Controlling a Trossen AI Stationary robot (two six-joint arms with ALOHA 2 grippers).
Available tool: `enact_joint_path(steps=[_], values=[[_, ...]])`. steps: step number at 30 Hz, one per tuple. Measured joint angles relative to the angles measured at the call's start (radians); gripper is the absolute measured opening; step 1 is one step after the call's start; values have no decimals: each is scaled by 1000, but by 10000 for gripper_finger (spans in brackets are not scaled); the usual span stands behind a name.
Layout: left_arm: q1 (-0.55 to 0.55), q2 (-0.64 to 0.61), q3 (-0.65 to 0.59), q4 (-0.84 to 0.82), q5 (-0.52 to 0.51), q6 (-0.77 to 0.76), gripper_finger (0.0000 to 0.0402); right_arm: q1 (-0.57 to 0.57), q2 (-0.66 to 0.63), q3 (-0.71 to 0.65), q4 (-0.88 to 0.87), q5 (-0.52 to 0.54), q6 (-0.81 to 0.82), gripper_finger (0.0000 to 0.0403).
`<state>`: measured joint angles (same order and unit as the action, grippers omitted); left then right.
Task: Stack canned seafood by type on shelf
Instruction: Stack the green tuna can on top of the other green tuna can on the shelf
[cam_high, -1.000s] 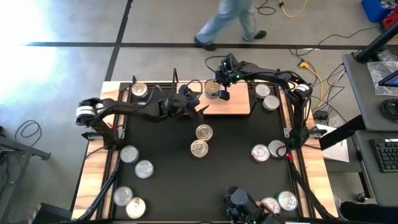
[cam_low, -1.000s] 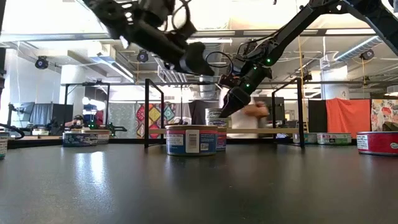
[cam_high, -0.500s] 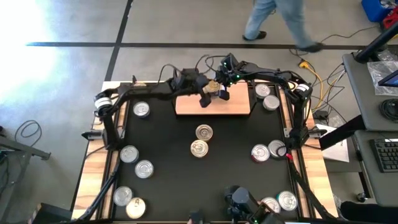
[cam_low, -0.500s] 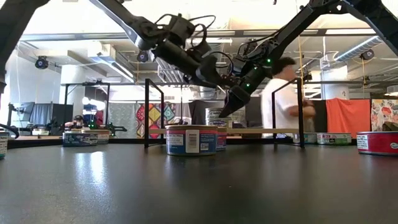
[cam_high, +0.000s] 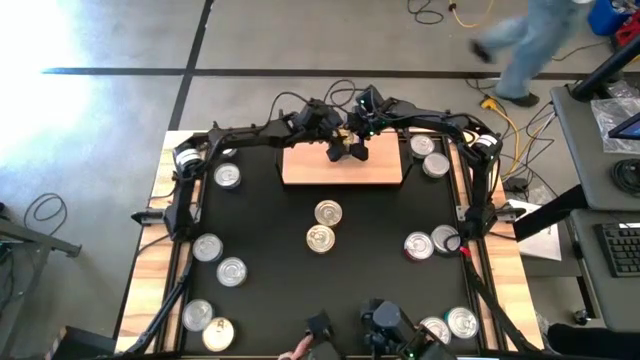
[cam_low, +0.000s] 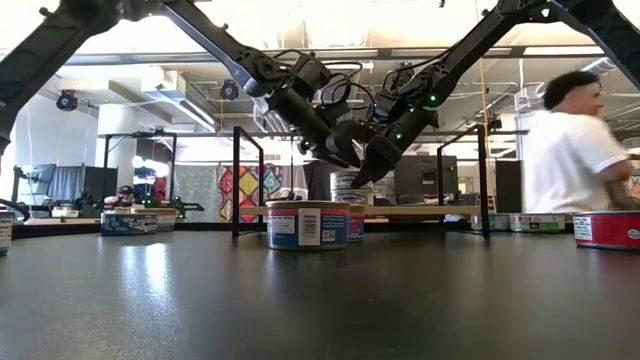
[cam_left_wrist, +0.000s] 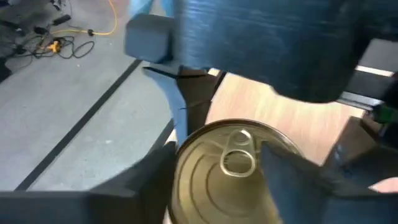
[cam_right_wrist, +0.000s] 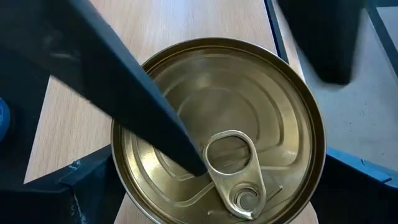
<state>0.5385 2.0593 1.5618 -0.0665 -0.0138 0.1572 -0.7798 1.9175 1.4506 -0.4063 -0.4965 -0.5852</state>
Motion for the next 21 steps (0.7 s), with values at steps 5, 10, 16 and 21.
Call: enact_joint_path(steps=[5,10,16,21], values=[[1,31,29,-15,4,-1,43,-2,0,0,-2,-4,-17,400],[6,46,31,-33,4,-12,22,-2,0,0,-1,-5,-17,400],[7,68,35,-39,7,-17,17,-2,0,0,-4,-1,-5,400],[7,79,36,-65,22,-17,8,-2,0,0,-14,-3,-1,400]])
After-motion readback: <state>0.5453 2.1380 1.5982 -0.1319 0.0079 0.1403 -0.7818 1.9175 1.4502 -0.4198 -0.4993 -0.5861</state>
